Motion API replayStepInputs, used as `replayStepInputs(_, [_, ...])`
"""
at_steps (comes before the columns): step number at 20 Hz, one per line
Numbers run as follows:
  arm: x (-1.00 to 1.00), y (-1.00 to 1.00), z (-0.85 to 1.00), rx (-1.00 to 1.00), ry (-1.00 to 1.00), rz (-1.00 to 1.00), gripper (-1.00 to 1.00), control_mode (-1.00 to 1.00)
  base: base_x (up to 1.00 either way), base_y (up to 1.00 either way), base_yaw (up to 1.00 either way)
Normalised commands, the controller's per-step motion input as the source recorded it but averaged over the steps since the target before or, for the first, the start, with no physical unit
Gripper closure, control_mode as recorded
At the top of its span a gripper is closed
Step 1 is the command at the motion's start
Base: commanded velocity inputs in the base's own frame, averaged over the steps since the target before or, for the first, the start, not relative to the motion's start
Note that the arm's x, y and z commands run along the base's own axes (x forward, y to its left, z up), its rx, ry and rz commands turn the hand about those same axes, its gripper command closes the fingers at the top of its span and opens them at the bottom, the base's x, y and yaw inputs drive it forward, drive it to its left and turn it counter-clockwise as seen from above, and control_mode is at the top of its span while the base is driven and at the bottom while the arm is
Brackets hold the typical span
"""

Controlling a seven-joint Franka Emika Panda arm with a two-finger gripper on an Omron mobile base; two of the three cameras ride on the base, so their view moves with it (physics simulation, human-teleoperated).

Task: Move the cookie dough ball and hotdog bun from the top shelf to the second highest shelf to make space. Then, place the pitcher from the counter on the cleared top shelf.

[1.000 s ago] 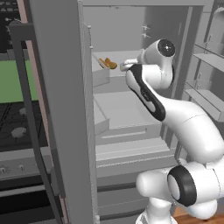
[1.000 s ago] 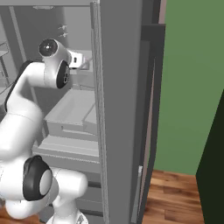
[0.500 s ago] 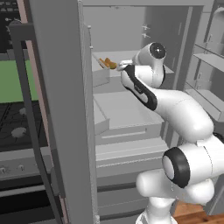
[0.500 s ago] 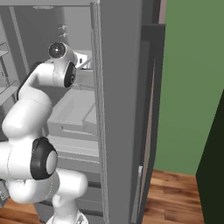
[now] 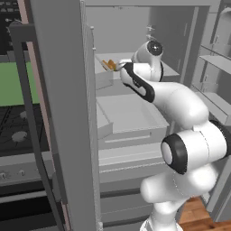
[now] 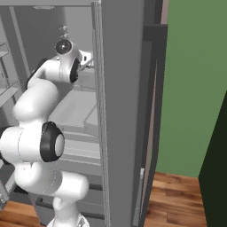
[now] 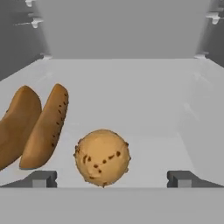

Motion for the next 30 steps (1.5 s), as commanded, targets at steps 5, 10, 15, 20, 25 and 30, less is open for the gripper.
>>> replayStepInputs(5, [0.37, 0.01, -0.09, 0.0, 0.04, 0.0, -1.0, -1.0, 0.0, 0.0, 0.0])
replayStepInputs(10, [0.33, 0.0, -0.16, 0.0, 0.03, 0.0, -1.0, -1.0, 0.0, 0.0, 0.0])
replayStepInputs(15, [0.29, 0.03, -0.18, -0.01, 0.02, 0.0, -1.0, -1.0, 0.0, 0.0, 0.0])
replayStepInputs(20, [0.18, 0.1, -0.26, -0.04, 0.01, 0.0, 1.0, -1.0, 0.0, 0.0, 0.0])
replayStepInputs(25, [0.0, 0.01, -0.39, -0.06, 0.04, 0.0, 1.0, -1.0, 0.0, 0.0, 0.0])
replayStepInputs(30, [-0.17, 0.0, -0.43, -0.06, 0.01, -0.04, 1.0, -1.0, 0.0, 0.0, 0.0])
